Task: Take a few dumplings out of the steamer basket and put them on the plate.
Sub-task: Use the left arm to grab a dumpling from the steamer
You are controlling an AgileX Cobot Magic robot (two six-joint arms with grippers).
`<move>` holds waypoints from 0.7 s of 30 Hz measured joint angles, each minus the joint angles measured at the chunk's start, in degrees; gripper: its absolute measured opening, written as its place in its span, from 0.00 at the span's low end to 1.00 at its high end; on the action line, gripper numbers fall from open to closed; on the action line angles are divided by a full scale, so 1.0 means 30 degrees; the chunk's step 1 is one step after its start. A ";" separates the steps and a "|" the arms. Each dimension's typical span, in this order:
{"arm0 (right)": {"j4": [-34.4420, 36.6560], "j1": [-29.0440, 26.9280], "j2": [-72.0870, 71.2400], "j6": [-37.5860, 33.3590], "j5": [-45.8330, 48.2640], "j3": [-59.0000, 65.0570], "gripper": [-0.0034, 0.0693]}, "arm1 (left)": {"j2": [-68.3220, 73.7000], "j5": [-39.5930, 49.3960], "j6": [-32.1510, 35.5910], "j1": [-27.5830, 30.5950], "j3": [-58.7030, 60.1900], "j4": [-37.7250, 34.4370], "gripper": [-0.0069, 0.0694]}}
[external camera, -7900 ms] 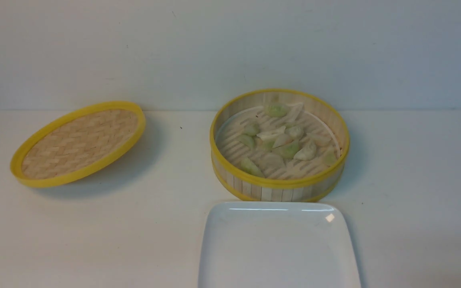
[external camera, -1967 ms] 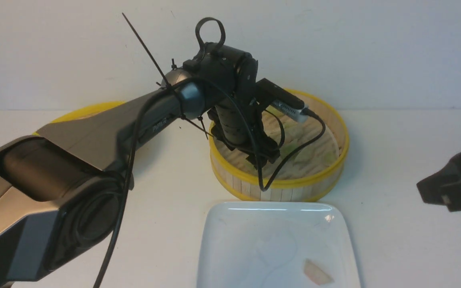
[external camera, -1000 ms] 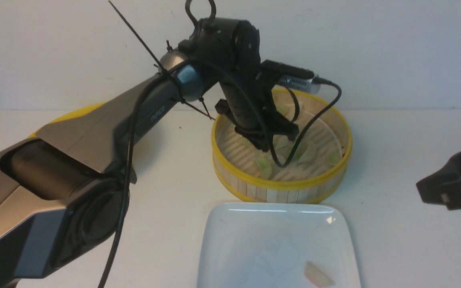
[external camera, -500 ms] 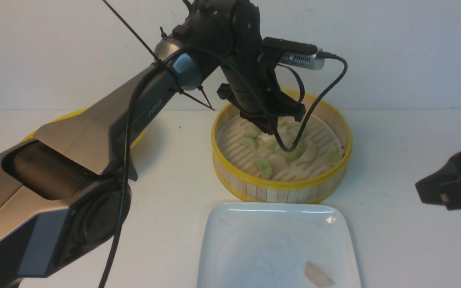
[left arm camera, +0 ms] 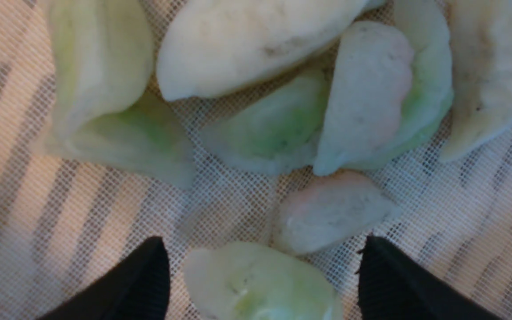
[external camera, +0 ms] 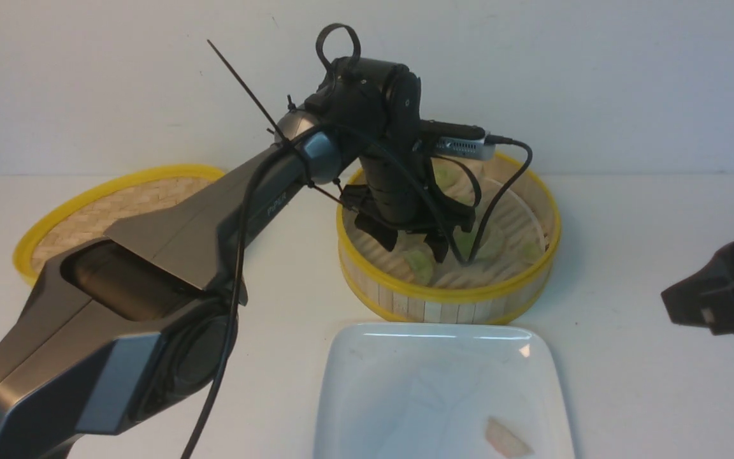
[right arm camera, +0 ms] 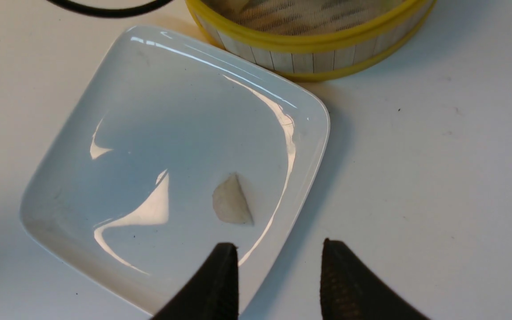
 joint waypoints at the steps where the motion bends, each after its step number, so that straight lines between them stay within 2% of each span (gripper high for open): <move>1: 0.0007 0.0000 0.0000 0.0000 0.0000 0.0000 0.38 | 0.0072 0.0000 -0.0004 -0.0017 0.0000 -0.0021 0.76; 4: 0.0023 0.0000 0.0000 0.0000 0.0000 0.0000 0.38 | 0.0145 0.0000 -0.0019 -0.0091 0.0000 -0.0003 0.74; 7: 0.0091 0.0000 0.0000 0.0000 0.0000 0.0000 0.38 | 0.0187 0.0000 -0.0019 -0.0285 0.0018 -0.0064 0.66; 10: 0.0259 0.0000 0.0000 0.0000 0.0000 0.0000 0.38 | 0.0187 -0.0022 -0.0019 -0.0419 0.0018 -0.0308 0.45; 11: 0.0368 0.0000 0.0000 0.0000 0.0000 0.0000 0.38 | 0.0187 -0.0076 -0.0019 -0.0434 0.0018 -0.0398 0.34; 12: 0.0392 0.0000 0.0000 0.0000 0.0000 0.0000 0.38 | 0.0187 -0.0096 -0.0019 -0.0434 0.0018 -0.0401 0.32; 14: 0.0459 0.0000 0.0000 0.0000 0.0000 0.0000 0.38 | 0.0187 -0.0137 0.0001 -0.0457 -0.0001 -0.0580 0.16; 17: 0.0473 0.0000 0.0000 0.0000 -0.0017 0.0000 0.38 | -0.0015 -0.0109 0.0001 -0.0457 -0.0001 -0.0545 0.10; 21: 0.0514 0.0000 0.0000 0.0000 -0.0017 0.0000 0.38 | -0.0522 -0.0092 0.0273 -0.0457 0.0020 -0.0344 0.08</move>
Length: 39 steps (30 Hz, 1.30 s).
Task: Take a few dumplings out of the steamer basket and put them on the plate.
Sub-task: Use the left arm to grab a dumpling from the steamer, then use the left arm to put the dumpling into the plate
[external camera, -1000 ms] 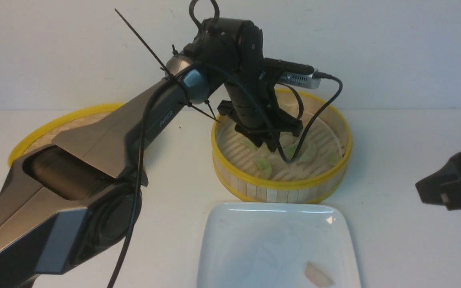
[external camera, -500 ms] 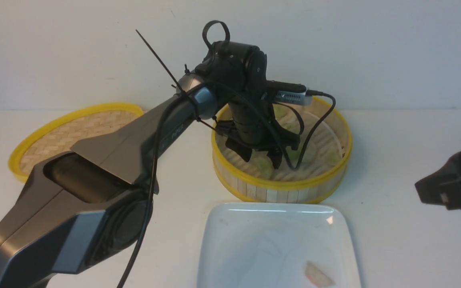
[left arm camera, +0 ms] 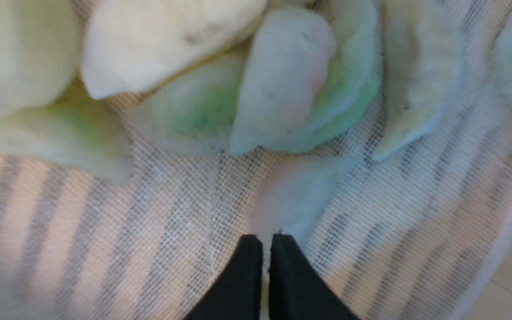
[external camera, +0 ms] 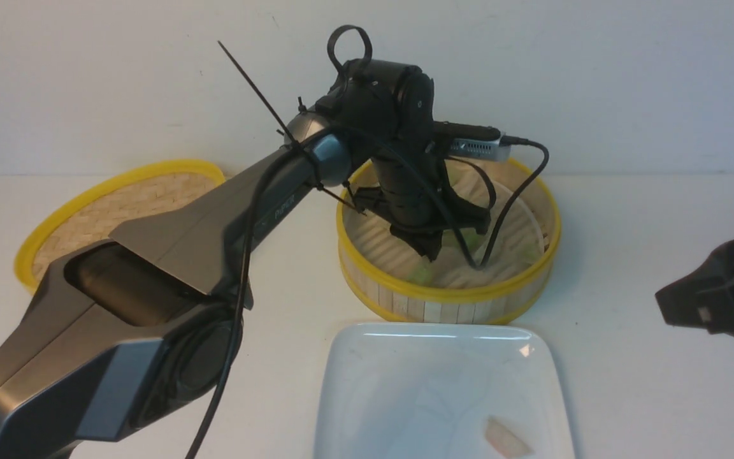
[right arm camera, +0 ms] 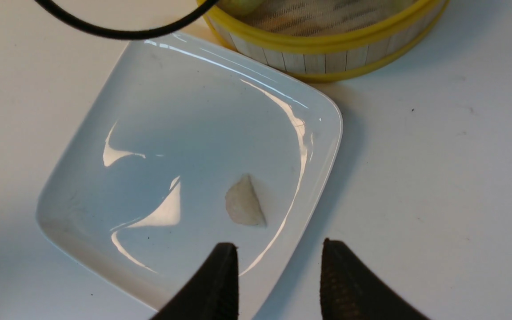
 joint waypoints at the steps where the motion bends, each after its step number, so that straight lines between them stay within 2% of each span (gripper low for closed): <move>1: 0.0000 0.0000 0.0000 0.0000 0.0000 0.0000 0.38 | -0.0236 0.0000 0.0124 0.0000 0.0000 0.0000 0.08; 23: 0.0200 0.0000 0.0000 0.0000 0.0020 0.0000 0.38 | -0.5075 0.0310 0.1210 -0.0240 0.0781 -0.0376 0.08; 27: 0.0317 0.0000 0.0000 0.0000 0.0118 0.0000 0.38 | -0.7095 0.0310 0.1474 -0.0785 0.3504 -0.0376 0.08; 32: 0.0369 0.0000 -0.0014 -0.0062 0.0156 0.0000 0.38 | -0.9397 0.0310 0.1595 -0.1571 0.8784 -0.0435 0.08; 39: 0.0438 0.0000 -0.0014 -0.0068 0.0136 0.0000 0.38 | -0.9411 0.0269 0.1595 -0.1858 1.3220 -0.0257 0.08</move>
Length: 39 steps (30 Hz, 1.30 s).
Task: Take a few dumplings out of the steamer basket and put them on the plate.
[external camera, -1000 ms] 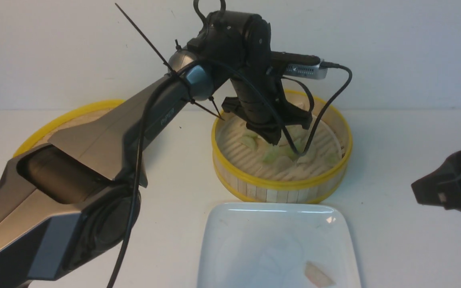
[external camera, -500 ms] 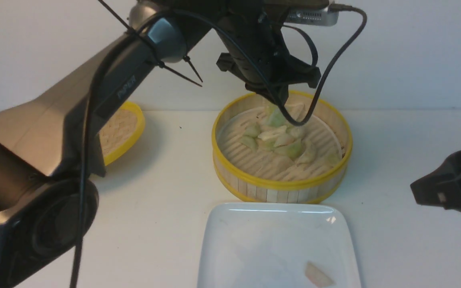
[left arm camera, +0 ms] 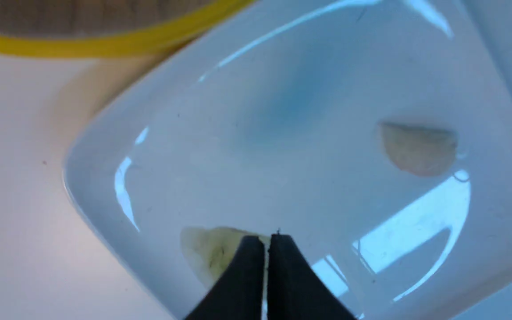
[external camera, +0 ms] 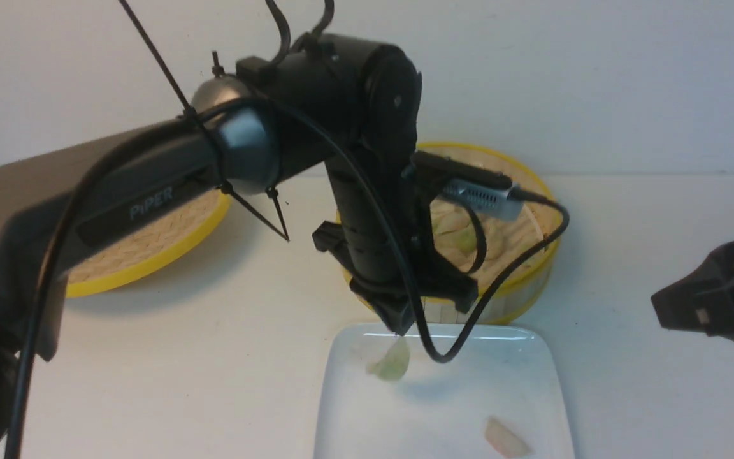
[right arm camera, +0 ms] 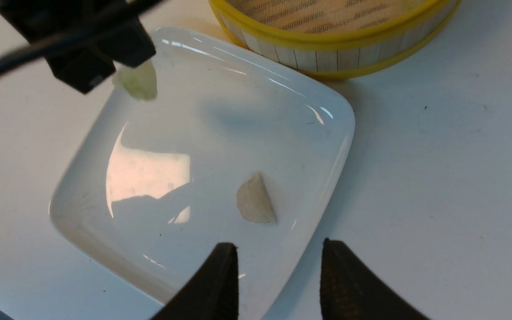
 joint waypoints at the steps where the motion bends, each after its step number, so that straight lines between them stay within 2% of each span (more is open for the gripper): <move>1: 0.0034 0.0000 0.0000 0.0000 -0.0016 0.0000 0.38 | 0.0121 -0.0023 0.0000 0.0000 0.0169 0.0000 0.08; 9: 0.0069 0.0000 0.0000 -0.0017 -0.0075 0.0000 0.38 | 0.0845 -0.0400 0.0250 0.0000 0.0312 -0.0708 0.09; 12: 0.0069 0.0000 -0.0048 -0.0078 -0.0056 0.0000 0.38 | 0.0902 -0.0405 0.0433 0.0000 0.0213 -0.0598 0.14; 17: 0.0069 0.0000 -0.0605 -0.0073 -0.0014 0.0000 0.37 | 0.0035 -0.0423 0.0473 0.0000 -0.0143 -0.0174 0.16; 22: 0.0120 0.0000 -0.2545 -0.0073 -0.0205 0.0000 0.31 | -0.3153 -0.0404 0.0493 0.0000 -0.0143 0.0634 0.11; 27: 0.0249 0.0000 -0.5750 -0.0028 -0.1862 0.0585 0.22 | -0.6608 -0.0334 0.0369 0.0000 0.0087 0.1274 0.10; 33: 0.0294 0.0000 -1.2647 0.1283 -0.8246 0.4962 0.05 | -1.3777 -0.0809 0.0353 0.0000 0.3925 0.1534 0.10; 38: 0.0294 0.0000 -1.6510 0.2452 -1.2707 0.8305 0.03 | -1.8095 -0.3643 0.0353 0.0000 0.8168 0.1534 0.10; 39: 0.0294 -0.0017 -1.7684 0.2800 -1.4370 0.9423 0.03 | -1.9593 -0.4885 0.0353 0.0000 0.9740 0.1534 0.10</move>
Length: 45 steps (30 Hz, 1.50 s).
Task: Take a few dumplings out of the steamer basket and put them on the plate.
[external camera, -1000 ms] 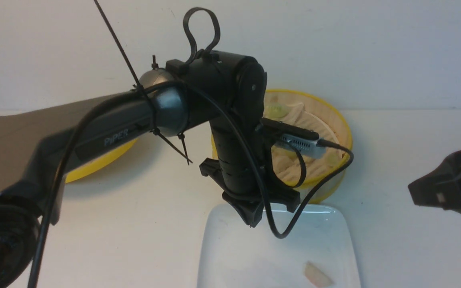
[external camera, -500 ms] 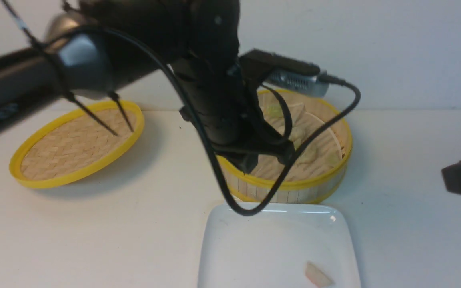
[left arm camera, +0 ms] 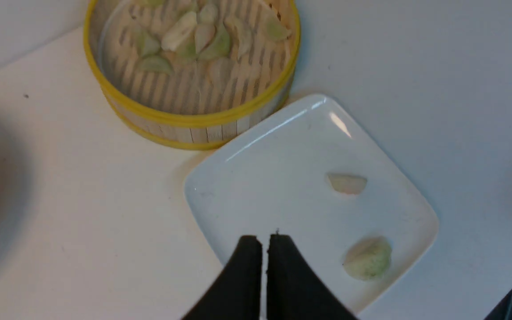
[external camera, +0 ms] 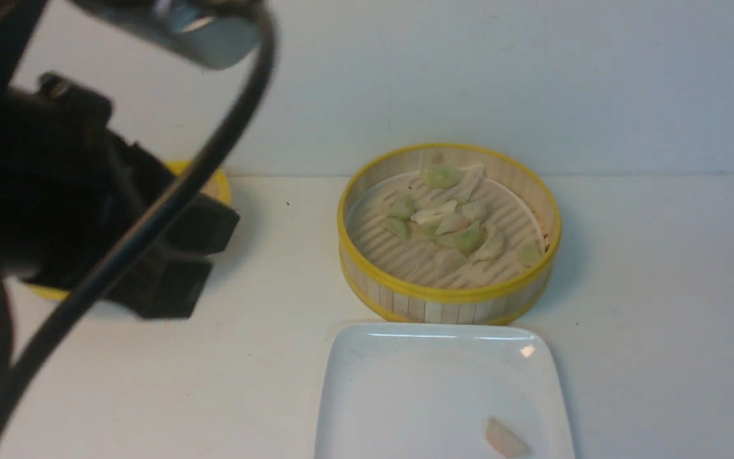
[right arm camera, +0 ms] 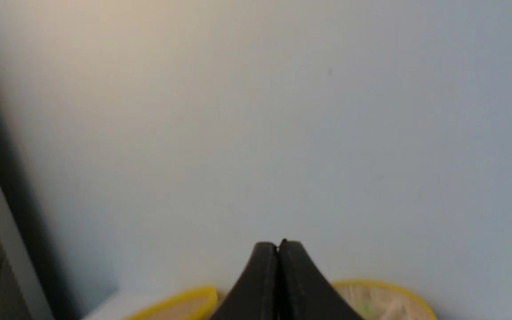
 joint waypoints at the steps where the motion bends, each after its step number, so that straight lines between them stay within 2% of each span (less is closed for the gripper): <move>1: 0.0046 0.0001 -0.1133 0.0259 -0.1729 0.1099 0.03 | -0.1615 -0.1468 0.0000 0.0000 0.1795 0.0000 0.10; 5: 0.0062 0.0001 -0.2535 0.0460 -0.4723 0.2638 0.03 | -0.4659 -0.4672 0.0000 0.0000 0.5636 0.0034 0.10; 12: 0.0084 0.0001 -0.2650 0.0505 -0.6254 0.3111 0.03 | -0.7650 -0.9123 -0.1381 0.0000 1.0120 0.0058 0.10; 40: 0.0124 0.0001 -0.2647 0.0526 -0.6329 0.3111 0.03 | -0.7452 -0.9836 -0.1517 0.0000 1.0726 0.0120 0.10; 45: 0.0124 0.0001 -0.2647 0.0526 -0.6329 0.3125 0.03 | -0.7471 -0.9889 -0.1517 0.0017 1.0761 0.1250 0.10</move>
